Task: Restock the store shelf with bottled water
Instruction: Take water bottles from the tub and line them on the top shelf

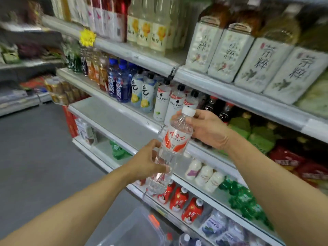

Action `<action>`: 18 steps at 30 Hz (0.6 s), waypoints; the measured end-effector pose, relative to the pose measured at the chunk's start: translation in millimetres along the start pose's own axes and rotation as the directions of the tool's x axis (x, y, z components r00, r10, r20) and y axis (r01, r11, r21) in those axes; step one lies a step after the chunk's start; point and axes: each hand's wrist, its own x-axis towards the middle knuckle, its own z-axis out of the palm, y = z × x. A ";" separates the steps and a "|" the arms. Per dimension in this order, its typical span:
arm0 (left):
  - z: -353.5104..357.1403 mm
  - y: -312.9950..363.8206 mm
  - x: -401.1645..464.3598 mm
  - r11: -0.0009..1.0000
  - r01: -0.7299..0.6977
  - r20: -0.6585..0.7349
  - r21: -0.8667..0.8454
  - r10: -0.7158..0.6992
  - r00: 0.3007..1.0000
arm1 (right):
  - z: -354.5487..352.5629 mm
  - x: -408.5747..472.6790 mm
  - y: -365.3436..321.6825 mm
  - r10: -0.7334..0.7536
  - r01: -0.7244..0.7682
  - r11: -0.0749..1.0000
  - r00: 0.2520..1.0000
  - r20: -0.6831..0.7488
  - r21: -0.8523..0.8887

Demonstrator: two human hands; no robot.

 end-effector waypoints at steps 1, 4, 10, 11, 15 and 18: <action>0.7 12.6 -1.3 1.000 -0.025 -0.008 0.003 0.025 1.000 | 0.6 -5.5 -12.2 -0.027 0.027 1.000 0.999 -0.028 -0.009; 3.5 52.9 -4.3 0.996 -0.092 -0.014 0.010 0.092 0.996 | 2.3 -24.3 -50.0 -0.127 0.115 0.988 0.984 -0.128 -0.100; 21.5 136.1 -2.4 0.974 -0.221 -0.001 0.042 0.221 0.975 | -14.0 -78.5 -119.7 -0.360 0.076 0.777 0.868 -0.342 -0.625; 27.0 150.5 -1.6 0.969 -0.244 -0.002 0.050 0.244 0.970 | -18.1 -90.6 -128.7 -0.392 0.046 0.727 0.847 -0.359 -0.685; 54.7 204.0 0.8 0.946 -0.323 -0.033 0.038 0.324 0.945 | -37.4 -145.8 -160.0 -0.492 -0.122 0.538 0.758 -0.428 -0.834; 77.8 244.2 2.1 0.927 -0.372 -0.015 0.039 0.373 0.928 | -61.0 -186.7 -181.9 -0.583 -0.248 0.385 0.681 -0.443 -0.889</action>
